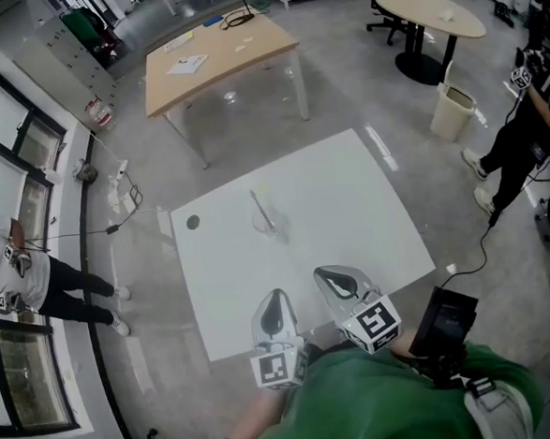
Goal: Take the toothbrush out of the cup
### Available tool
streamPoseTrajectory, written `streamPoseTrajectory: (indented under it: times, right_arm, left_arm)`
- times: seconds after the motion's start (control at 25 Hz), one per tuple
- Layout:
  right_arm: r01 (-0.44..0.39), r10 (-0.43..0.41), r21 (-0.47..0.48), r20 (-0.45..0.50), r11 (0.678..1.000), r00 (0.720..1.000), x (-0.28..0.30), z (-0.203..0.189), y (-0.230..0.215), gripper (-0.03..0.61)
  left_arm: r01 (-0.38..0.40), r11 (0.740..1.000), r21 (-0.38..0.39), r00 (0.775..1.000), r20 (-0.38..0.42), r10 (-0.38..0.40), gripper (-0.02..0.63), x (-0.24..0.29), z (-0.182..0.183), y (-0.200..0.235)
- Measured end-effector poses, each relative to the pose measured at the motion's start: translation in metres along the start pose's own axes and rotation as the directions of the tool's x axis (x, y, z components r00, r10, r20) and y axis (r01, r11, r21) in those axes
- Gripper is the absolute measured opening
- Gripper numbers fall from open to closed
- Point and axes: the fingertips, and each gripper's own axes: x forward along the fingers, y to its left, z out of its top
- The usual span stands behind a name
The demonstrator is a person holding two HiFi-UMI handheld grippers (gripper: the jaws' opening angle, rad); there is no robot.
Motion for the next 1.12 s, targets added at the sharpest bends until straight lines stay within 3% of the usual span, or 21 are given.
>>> streamPoseTrajectory:
  times: [0.36,0.84,1.12]
  right_arm:
    - [-0.004,0.003,-0.003,-0.053,1.0,0.999,0.043,-0.008,-0.005,0.003]
    - [0.102,-0.104,-0.028,-0.095,0.994,0.99,0.113,-0.001,-0.005,0.003]
    - [0.148,-0.152,-0.039,-0.099,0.988,0.983,0.13,0.001,-0.01,0.003]
  left_arm:
    - [-0.026,0.999,-0.04,0.999,-0.029,0.024,0.006,0.023,-0.001,0.039]
    - [0.057,0.996,-0.07,0.998,-0.035,-0.059,0.006,0.065,-0.007,0.111]
    - [0.086,0.992,-0.093,0.994,-0.066,-0.092,0.006,0.081,-0.007,0.125]
